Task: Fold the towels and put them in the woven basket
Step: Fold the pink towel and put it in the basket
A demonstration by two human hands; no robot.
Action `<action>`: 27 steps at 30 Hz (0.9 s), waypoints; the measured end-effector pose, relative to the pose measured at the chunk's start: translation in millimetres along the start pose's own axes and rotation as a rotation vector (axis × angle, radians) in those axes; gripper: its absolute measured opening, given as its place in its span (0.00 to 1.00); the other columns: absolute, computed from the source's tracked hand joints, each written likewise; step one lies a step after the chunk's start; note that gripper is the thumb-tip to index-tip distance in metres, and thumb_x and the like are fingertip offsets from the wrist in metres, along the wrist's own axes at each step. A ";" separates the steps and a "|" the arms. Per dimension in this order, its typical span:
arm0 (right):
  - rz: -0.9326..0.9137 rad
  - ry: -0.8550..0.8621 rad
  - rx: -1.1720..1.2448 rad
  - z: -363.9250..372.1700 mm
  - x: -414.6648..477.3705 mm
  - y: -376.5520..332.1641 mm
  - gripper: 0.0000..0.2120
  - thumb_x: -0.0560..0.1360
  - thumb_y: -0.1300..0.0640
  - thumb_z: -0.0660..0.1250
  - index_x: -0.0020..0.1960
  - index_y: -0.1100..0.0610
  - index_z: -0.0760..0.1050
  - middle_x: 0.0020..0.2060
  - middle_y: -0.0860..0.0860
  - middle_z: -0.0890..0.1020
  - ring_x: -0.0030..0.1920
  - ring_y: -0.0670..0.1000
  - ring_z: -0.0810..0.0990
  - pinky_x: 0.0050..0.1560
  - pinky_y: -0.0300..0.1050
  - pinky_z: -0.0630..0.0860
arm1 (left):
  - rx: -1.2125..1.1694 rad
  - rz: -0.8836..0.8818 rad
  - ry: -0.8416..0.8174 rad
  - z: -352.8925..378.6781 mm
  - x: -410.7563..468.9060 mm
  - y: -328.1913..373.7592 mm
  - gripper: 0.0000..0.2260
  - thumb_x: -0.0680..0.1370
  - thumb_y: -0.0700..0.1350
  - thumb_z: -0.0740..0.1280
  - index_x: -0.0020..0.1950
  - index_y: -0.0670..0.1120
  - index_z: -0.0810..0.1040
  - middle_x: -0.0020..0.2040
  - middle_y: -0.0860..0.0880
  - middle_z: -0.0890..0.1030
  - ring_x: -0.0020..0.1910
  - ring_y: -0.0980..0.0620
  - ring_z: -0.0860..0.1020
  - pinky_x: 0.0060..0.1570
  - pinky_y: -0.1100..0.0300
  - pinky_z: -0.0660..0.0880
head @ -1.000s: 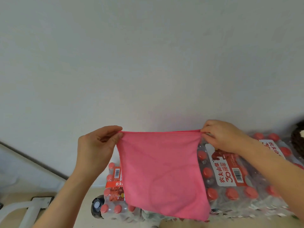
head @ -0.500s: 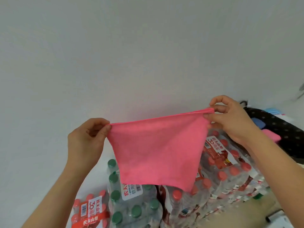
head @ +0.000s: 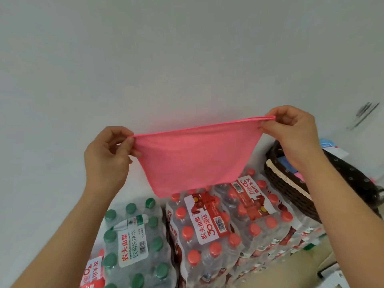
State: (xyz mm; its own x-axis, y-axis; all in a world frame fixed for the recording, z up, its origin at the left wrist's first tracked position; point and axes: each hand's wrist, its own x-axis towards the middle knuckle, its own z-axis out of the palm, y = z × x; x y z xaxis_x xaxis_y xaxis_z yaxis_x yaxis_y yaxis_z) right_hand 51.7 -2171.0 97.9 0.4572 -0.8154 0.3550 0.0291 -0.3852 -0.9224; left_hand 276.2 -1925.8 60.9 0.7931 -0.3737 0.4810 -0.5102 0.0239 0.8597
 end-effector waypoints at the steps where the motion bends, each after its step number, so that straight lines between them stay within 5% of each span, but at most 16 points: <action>1: -0.019 -0.029 -0.005 -2.6 -2.5 -2.2 0.10 0.69 0.70 0.72 0.42 0.56 0.79 0.38 0.52 0.82 0.40 0.47 0.82 0.44 0.37 0.78 | -0.026 -0.001 0.019 -1.7 -4.2 0.1 0.12 0.77 0.33 0.64 0.44 0.51 0.76 0.38 0.47 0.81 0.33 0.55 0.81 0.36 0.66 0.77; 3: -0.040 -0.165 -0.020 -6.3 -15.4 -5.2 0.09 0.69 0.70 0.72 0.43 0.59 0.79 0.37 0.49 0.83 0.39 0.46 0.81 0.42 0.36 0.78 | -0.050 -0.037 0.054 -10.6 -14.7 -7.6 0.14 0.77 0.31 0.64 0.45 0.50 0.78 0.37 0.50 0.81 0.35 0.53 0.81 0.41 0.66 0.78; 6: 0.024 -0.600 -0.130 6.2 -55.8 7.1 0.08 0.68 0.67 0.74 0.40 0.55 0.80 0.35 0.48 0.83 0.36 0.44 0.82 0.39 0.35 0.78 | -0.001 -0.223 0.089 -32.4 -40.2 -43.3 0.15 0.76 0.29 0.63 0.44 0.49 0.81 0.37 0.53 0.83 0.38 0.51 0.81 0.44 0.65 0.79; 8: 0.065 -0.901 -0.218 28.9 -88.6 28.9 0.10 0.68 0.65 0.74 0.37 0.50 0.80 0.35 0.47 0.83 0.36 0.44 0.81 0.40 0.37 0.78 | 0.034 -0.416 0.149 -45.4 -62.0 -71.1 0.15 0.73 0.26 0.61 0.41 0.44 0.81 0.38 0.46 0.82 0.41 0.47 0.80 0.44 0.64 0.80; 12: -0.046 -1.240 -0.324 68.7 -136.9 87.2 0.07 0.69 0.61 0.69 0.42 0.50 0.81 0.38 0.41 0.79 0.41 0.41 0.78 0.45 0.34 0.75 | 0.029 -0.775 0.277 -62.1 -100.0 -113.0 0.10 0.73 0.30 0.61 0.46 0.37 0.81 0.43 0.39 0.81 0.40 0.45 0.78 0.38 0.62 0.79; 16: -0.052 -1.353 -0.290 79.6 -158.7 107.9 0.07 0.71 0.59 0.69 0.47 0.51 0.81 0.41 0.41 0.79 0.44 0.39 0.77 0.46 0.28 0.71 | 0.291 -0.875 0.298 -68.3 -125.4 -133.3 0.13 0.71 0.32 0.67 0.52 0.43 0.82 0.41 0.46 0.81 0.37 0.50 0.77 0.44 0.56 0.77; 19: -0.099 -1.403 -0.268 86.3 -173.1 110.5 0.07 0.73 0.56 0.69 0.50 0.50 0.81 0.43 0.43 0.80 0.44 0.38 0.76 0.47 0.27 0.70 | 0.447 -0.799 0.313 -66.6 -125.1 -133.5 0.14 0.71 0.32 0.65 0.49 0.48 0.82 0.41 0.50 0.81 0.32 0.53 0.73 0.35 0.61 0.71; 22: -0.136 -1.393 -0.283 100.3 -187.5 110.0 0.08 0.75 0.53 0.67 0.53 0.49 0.80 0.47 0.43 0.81 0.46 0.38 0.75 0.49 0.33 0.71 | 0.582 -0.734 0.331 -68.9 -115.9 -138.2 0.15 0.70 0.33 0.62 0.47 0.50 0.81 0.43 0.50 0.81 0.40 0.50 0.78 0.40 0.59 0.73; 27: -0.121 -1.307 -0.264 126.4 -214.1 105.7 0.04 0.74 0.55 0.66 0.48 0.51 0.77 0.43 0.47 0.81 0.42 0.45 0.76 0.47 0.45 0.75 | 0.852 -0.531 0.024 -64.4 -140.0 -127.5 0.18 0.66 0.34 0.66 0.51 0.51 0.82 0.52 0.46 0.79 0.51 0.50 0.76 0.53 0.60 0.71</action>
State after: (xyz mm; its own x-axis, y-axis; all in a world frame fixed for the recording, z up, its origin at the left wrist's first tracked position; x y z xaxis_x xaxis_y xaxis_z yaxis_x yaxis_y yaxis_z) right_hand 69.2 -1982.5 -94.8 0.9772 0.1815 -0.1104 0.0258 -0.6173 -0.7863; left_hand 251.6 -1816.8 -105.0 0.9888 -0.1246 0.0823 -0.1493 -0.8158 0.5587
